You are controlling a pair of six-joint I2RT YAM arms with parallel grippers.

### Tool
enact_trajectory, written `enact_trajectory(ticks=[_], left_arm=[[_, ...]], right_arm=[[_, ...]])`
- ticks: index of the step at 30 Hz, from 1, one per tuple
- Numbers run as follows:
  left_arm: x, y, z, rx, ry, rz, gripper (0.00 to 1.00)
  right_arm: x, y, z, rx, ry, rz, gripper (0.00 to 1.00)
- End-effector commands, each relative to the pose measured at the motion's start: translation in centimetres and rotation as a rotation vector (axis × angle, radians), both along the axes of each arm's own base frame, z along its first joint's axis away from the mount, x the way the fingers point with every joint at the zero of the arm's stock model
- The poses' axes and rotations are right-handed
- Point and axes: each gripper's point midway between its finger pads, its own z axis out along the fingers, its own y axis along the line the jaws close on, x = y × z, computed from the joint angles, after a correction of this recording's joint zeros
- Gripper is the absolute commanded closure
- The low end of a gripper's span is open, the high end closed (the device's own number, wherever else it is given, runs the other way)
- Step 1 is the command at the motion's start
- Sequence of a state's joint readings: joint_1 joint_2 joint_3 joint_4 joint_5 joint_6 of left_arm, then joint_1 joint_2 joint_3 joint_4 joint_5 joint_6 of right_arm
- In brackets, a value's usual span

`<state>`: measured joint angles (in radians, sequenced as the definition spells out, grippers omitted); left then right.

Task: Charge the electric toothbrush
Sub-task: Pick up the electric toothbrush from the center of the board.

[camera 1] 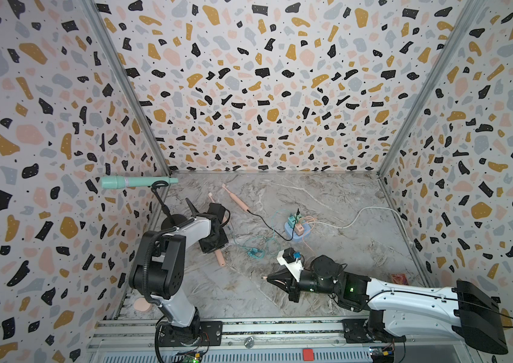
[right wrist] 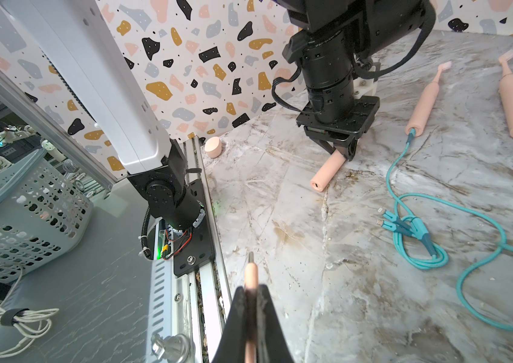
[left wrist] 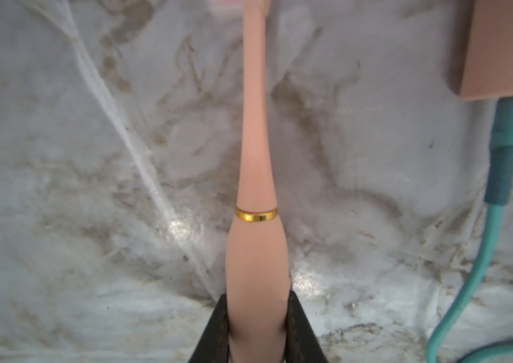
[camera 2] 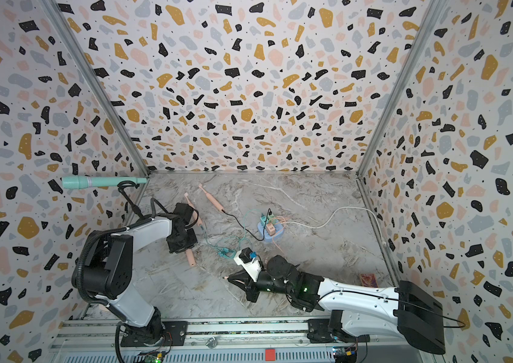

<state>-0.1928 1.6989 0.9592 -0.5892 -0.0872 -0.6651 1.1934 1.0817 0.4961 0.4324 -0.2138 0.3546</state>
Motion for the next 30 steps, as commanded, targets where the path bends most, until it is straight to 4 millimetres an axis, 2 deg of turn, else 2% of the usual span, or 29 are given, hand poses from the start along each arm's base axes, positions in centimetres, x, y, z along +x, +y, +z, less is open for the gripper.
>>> enact_trajectory(ticks=[1, 3, 6, 9, 13, 17, 22, 23, 26, 30], left_arm=[[-5.5, 0.5, -3.8, 0.019, 0.216, -0.025, 0.93], [-5.6, 0.3, -3.7, 0.003, 0.216, -0.029, 1.0], [-5.1, -0.9, -2.6, -0.063, 0.188, -0.038, 1.0], [-3.8, -2.3, 0.2, -0.15, 0.099, -0.032, 1.0], [-1.8, -4.1, 5.7, -0.273, -0.075, 0.001, 1.0], [-0.5, -6.5, 10.9, -0.491, -0.287, 0.062, 1.0], [-0.6, -8.3, 16.1, -0.794, -0.541, 0.177, 1.0], [-0.7, -8.4, 17.6, -0.854, -0.609, 0.192, 1.0], [-0.6, -9.3, 20.9, -0.977, -0.722, 0.163, 1.0], [-1.8, -9.4, 28.0, -1.234, -1.013, 0.186, 1.0]], right_arm=[[0.0, 0.1, 0.7, 0.03, -0.006, -0.008, 1.0], [0.0, 0.1, 0.7, 0.034, -0.006, -0.012, 1.0], [0.1, 0.0, 0.8, 0.041, -0.001, -0.022, 1.0], [0.0, -0.1, 1.1, 0.065, 0.011, -0.026, 1.0], [0.1, -0.4, 1.8, 0.114, 0.04, -0.041, 1.0], [0.3, -0.6, 2.4, 0.168, 0.074, -0.064, 1.0], [0.8, -1.2, 3.6, 0.258, 0.155, -0.112, 1.0], [0.9, -1.4, 4.0, 0.288, 0.179, -0.118, 1.0], [1.1, -1.9, 5.3, 0.4, 0.269, -0.135, 1.0], [1.6, -2.0, 7.1, 0.537, 0.382, -0.137, 1.0]])
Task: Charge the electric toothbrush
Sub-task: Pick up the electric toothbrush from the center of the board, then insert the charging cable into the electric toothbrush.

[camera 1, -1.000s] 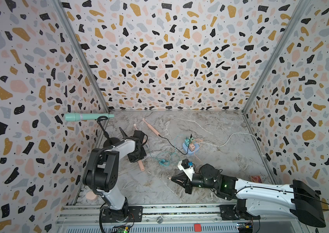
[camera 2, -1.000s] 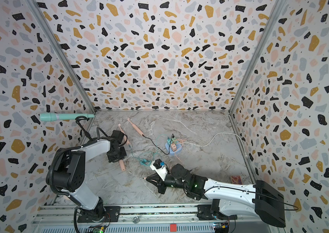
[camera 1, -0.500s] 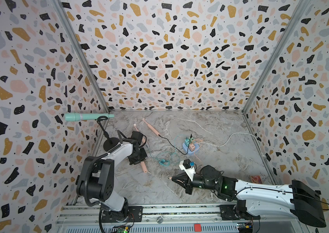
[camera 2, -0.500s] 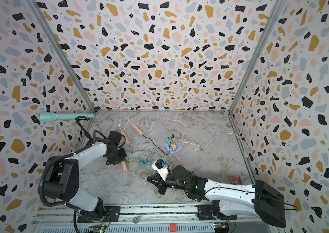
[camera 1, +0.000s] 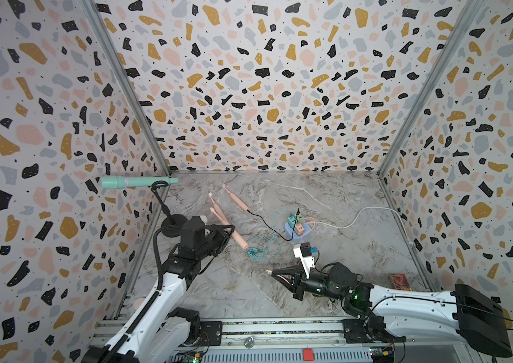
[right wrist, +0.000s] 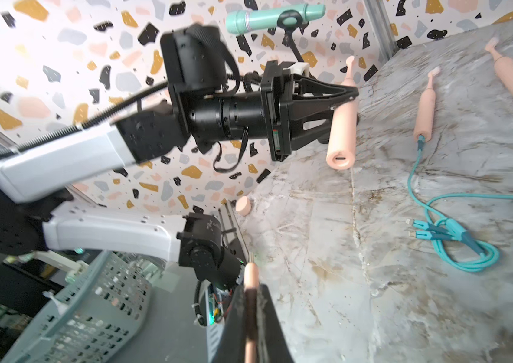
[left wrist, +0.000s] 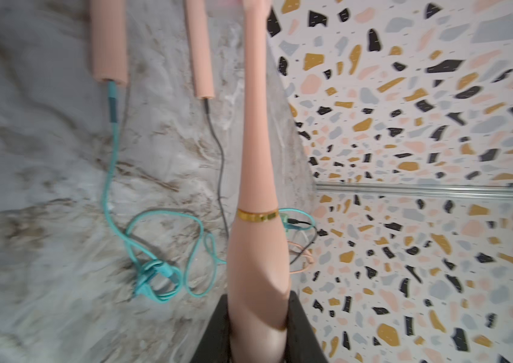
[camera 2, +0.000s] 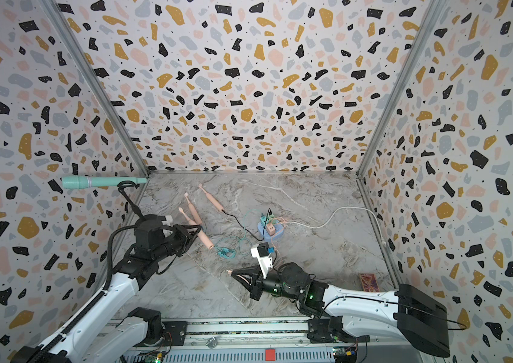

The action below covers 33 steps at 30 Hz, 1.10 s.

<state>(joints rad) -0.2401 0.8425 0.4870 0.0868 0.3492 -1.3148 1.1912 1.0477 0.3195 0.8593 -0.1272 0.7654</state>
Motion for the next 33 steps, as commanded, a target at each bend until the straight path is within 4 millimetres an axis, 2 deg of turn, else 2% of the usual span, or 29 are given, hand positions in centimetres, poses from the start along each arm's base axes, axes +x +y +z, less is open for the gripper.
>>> enact_trajectory(ticks=[1, 5, 10, 16, 21, 33], left_arm=[[-0.6, -0.4, 10.4, -0.298, -0.352, 0.052, 1.0], [-2.6, -0.2, 13.8, -0.376, -0.5, 0.099, 1.0], [-4.0, -0.2, 15.1, -0.464, -0.549, 0.127, 1.0], [-4.2, -0.6, 13.6, -0.517, -0.498, 0.132, 1.0], [-4.6, 0.0, 13.2, -0.517, -0.503, 0.169, 1.0], [-4.9, 0.2, 12.2, -0.522, -0.501, 0.182, 1.0]], right_arm=[[0.7, -0.4, 4.5, 0.235, 0.108, -0.017, 1.0], [1.8, -0.6, 5.8, 0.343, 0.188, -0.048, 1.0], [3.2, -0.2, 6.6, 0.411, 0.258, -0.086, 1.0], [4.0, 0.2, 7.8, 0.446, 0.268, -0.125, 1.0], [4.5, 0.3, 8.5, 0.464, 0.274, -0.163, 1.0], [5.3, 3.5, 10.2, 0.434, 0.252, -0.146, 1.0]])
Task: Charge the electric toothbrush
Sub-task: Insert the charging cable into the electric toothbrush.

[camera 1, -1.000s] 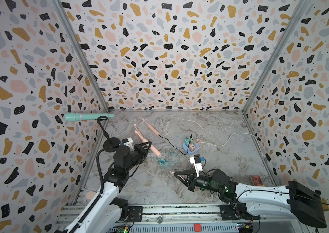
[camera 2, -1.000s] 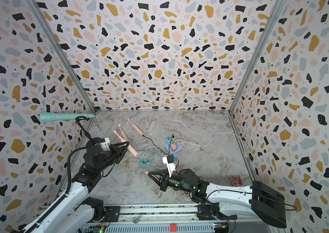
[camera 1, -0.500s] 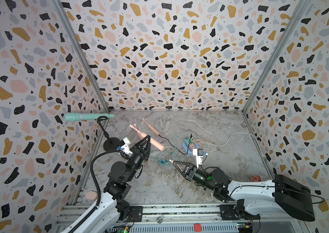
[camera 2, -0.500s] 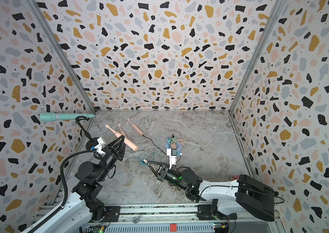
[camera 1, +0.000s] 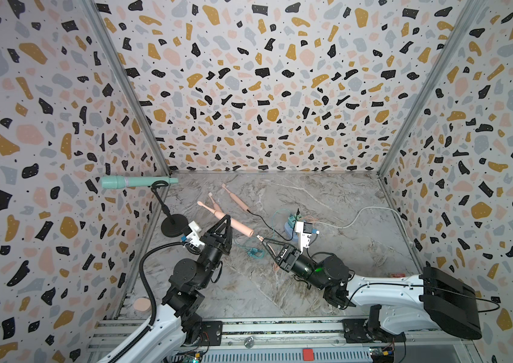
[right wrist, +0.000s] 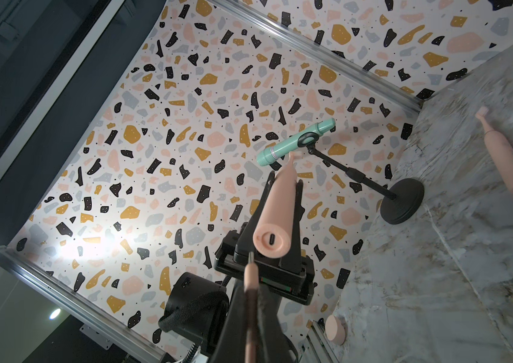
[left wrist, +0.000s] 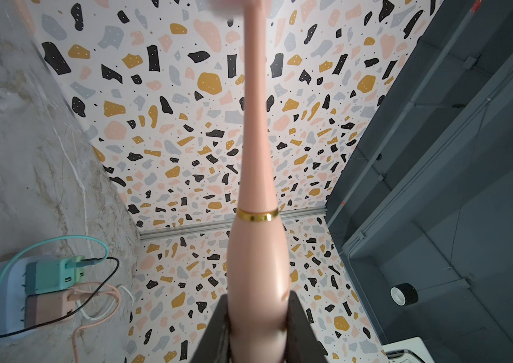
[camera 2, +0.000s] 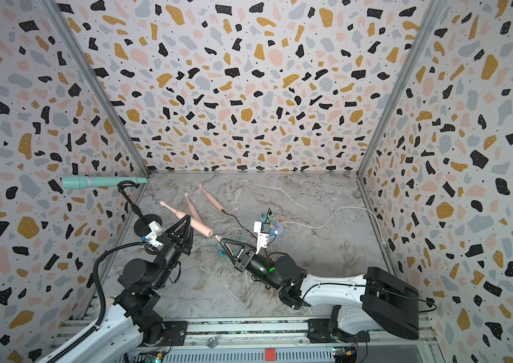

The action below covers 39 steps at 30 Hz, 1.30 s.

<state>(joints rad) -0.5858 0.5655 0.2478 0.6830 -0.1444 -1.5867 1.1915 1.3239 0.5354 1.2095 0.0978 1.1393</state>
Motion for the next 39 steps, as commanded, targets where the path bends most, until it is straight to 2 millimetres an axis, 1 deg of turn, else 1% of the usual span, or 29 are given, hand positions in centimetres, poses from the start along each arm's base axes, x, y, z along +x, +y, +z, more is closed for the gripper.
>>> enact_trajectory(ticks=[1, 10, 15, 17, 22, 27, 31, 35, 39], left_arm=[[-0.7, 0.6, 1.8, -0.052, -0.069, 0.013, 1.0], [-0.9, 0.8, 1.9, -0.06, -0.079, 0.018, 1.0], [-1.0, 0.7, 1.8, -0.058, -0.079, 0.014, 1.0], [-1.0, 0.6, 1.6, -0.055, -0.075, 0.012, 1.0], [-1.0, 0.4, 1.4, -0.054, -0.072, 0.009, 1.0], [-1.1, 0.2, 1.4, -0.05, -0.074, 0.003, 1.0], [-1.2, 0.2, 1.5, -0.051, -0.08, 0.004, 1.0], [-1.3, -0.1, 1.8, -0.05, -0.094, -0.008, 1.0], [-1.4, -0.1, 2.0, -0.053, -0.105, -0.012, 1.0]], right_arm=[[0.0, 0.6, 1.7, 0.014, -0.023, 0.005, 1.0], [0.3, 1.3, 0.6, -0.003, 0.002, 0.011, 1.0], [0.8, 0.9, 1.3, 0.005, -0.01, -0.003, 1.0], [0.7, 1.0, 1.6, 0.0, -0.02, 0.005, 1.0], [0.5, 1.8, 1.0, -0.005, -0.009, 0.033, 1.0], [0.6, 1.8, 1.1, -0.009, -0.011, 0.03, 1.0], [0.8, 1.7, 0.5, -0.015, 0.005, 0.018, 1.0], [0.9, 1.8, 0.4, -0.014, 0.01, 0.019, 1.0], [1.3, 1.7, -0.3, -0.023, 0.04, 0.008, 1.0]])
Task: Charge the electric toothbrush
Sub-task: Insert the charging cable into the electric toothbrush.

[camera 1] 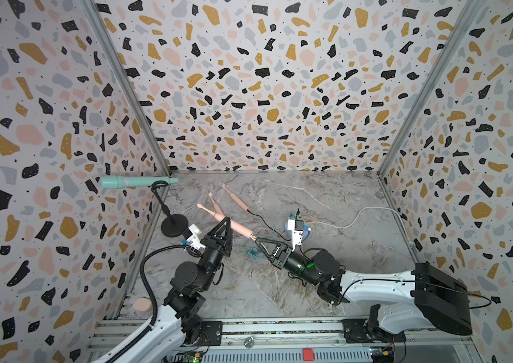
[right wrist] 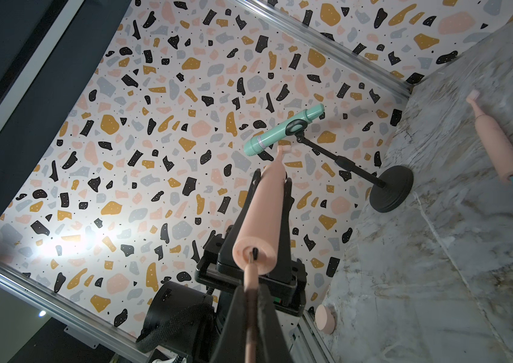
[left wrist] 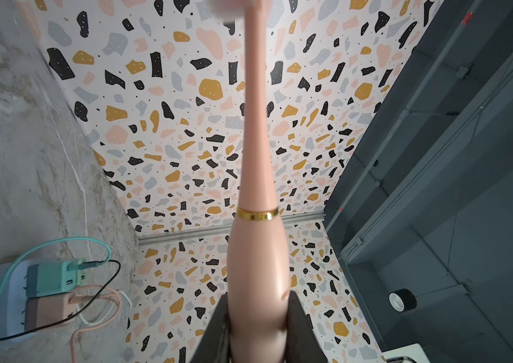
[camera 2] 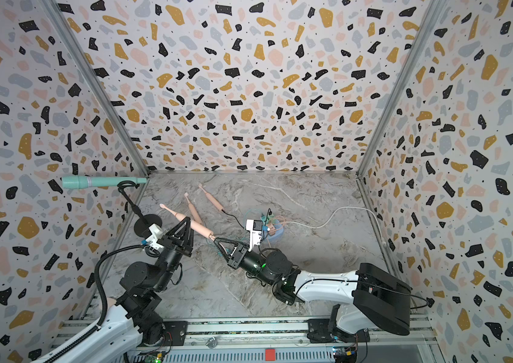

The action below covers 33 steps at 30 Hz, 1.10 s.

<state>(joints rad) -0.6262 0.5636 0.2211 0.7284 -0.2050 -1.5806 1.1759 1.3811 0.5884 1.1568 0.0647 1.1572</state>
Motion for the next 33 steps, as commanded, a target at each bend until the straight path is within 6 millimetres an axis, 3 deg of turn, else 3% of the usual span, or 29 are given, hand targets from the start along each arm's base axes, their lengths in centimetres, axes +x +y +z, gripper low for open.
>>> enact_trajectory(ticks=[1, 20, 33], left_arm=[[-1.2, -0.2, 2.3, -0.03, -0.097, -0.03, 1.0], [-2.2, -2.2, 3.5, 0.035, -0.162, -0.098, 1.0], [-2.7, -3.5, 2.7, 0.089, -0.166, -0.147, 1.0]], right_arm=[[0.6, 0.1, 0.7, 0.024, 0.018, -0.015, 1.0], [1.9, 0.0, -0.8, -0.06, 0.061, -0.047, 1.0], [1.9, -0.4, 0.7, -0.029, -0.021, -0.045, 1.0]])
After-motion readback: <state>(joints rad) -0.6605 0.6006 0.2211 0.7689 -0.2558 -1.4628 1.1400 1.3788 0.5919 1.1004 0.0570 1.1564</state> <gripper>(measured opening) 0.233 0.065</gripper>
